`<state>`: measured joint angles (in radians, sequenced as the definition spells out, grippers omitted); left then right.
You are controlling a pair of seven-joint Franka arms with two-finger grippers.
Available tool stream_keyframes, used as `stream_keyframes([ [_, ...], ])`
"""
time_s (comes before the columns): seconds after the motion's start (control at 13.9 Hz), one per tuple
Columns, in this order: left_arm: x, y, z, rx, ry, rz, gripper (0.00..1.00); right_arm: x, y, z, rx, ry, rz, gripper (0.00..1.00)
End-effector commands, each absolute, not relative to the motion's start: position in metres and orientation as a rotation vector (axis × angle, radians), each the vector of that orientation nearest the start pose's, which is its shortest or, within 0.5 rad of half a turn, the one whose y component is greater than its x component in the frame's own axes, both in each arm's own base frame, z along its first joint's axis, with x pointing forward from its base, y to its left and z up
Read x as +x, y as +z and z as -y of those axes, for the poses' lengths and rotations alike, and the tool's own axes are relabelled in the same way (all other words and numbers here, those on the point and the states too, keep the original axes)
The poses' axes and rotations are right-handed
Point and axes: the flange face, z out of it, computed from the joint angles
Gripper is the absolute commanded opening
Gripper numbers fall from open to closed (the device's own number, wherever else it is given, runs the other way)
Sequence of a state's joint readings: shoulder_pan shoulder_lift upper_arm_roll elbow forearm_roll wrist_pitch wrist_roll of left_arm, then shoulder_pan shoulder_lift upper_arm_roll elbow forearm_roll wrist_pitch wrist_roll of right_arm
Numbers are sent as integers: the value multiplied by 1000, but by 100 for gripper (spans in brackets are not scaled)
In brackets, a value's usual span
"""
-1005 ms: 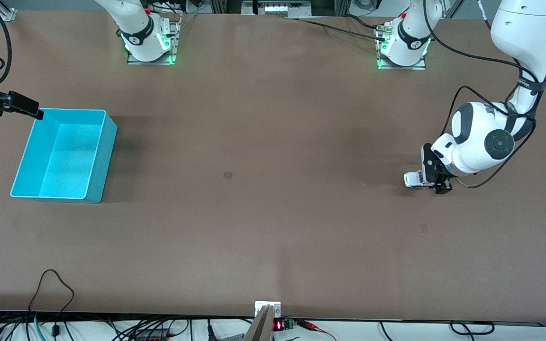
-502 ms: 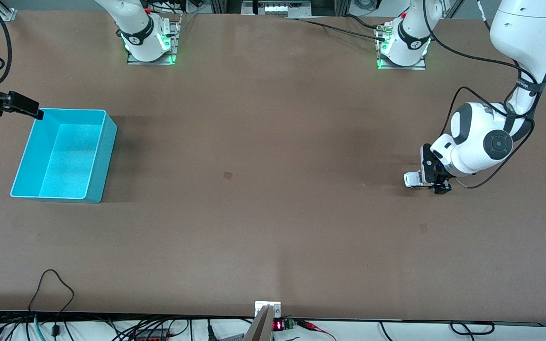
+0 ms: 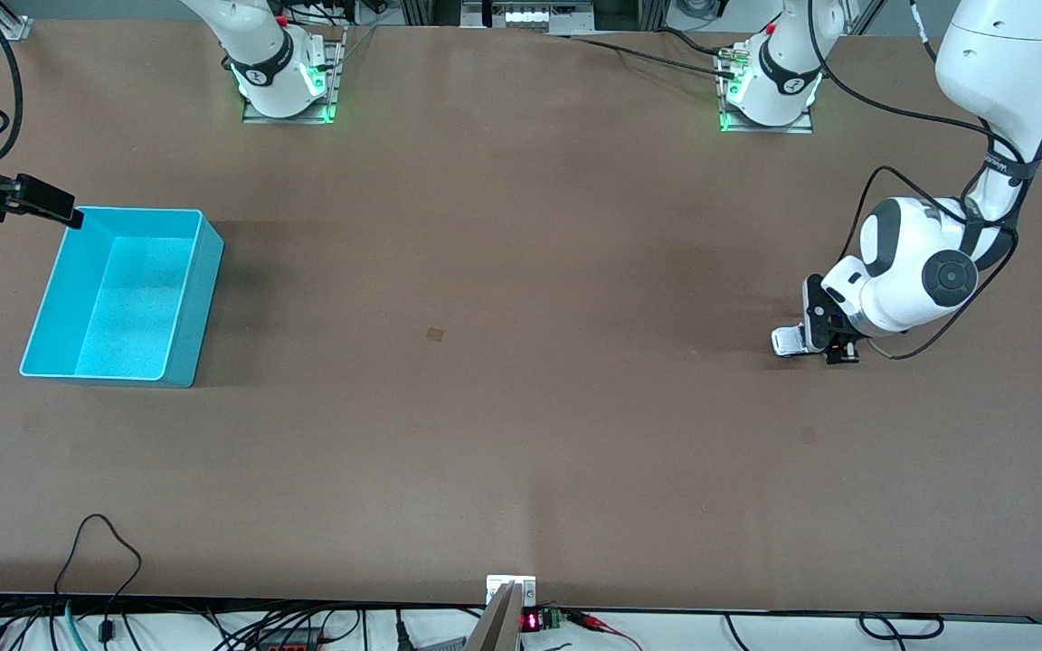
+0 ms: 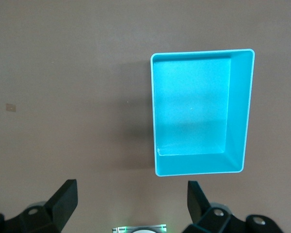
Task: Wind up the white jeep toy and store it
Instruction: 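Lower the left gripper and close it on the jeep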
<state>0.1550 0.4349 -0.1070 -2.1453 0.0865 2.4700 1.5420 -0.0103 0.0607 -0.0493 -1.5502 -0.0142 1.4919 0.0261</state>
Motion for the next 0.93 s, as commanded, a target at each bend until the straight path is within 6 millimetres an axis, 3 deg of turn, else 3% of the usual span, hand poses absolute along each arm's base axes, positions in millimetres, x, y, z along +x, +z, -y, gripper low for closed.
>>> stream_keyframes([
  [0.0, 556, 189, -27, -2241, 119, -2280, 70, 562, 596, 29, -3146, 196, -117, 100],
  [0.36, 557, 190, -26, -2230, 115, -2286, 30, 561, 596, 30, -3145, 196, -116, 100],
  [0.57, 557, 194, -25, -2095, 105, -2409, 21, 562, 596, 30, -3145, 196, -114, 100],
  [0.86, 557, 197, -25, -2096, 103, -2404, 13, 562, 596, 30, -3146, 196, -114, 100],
])
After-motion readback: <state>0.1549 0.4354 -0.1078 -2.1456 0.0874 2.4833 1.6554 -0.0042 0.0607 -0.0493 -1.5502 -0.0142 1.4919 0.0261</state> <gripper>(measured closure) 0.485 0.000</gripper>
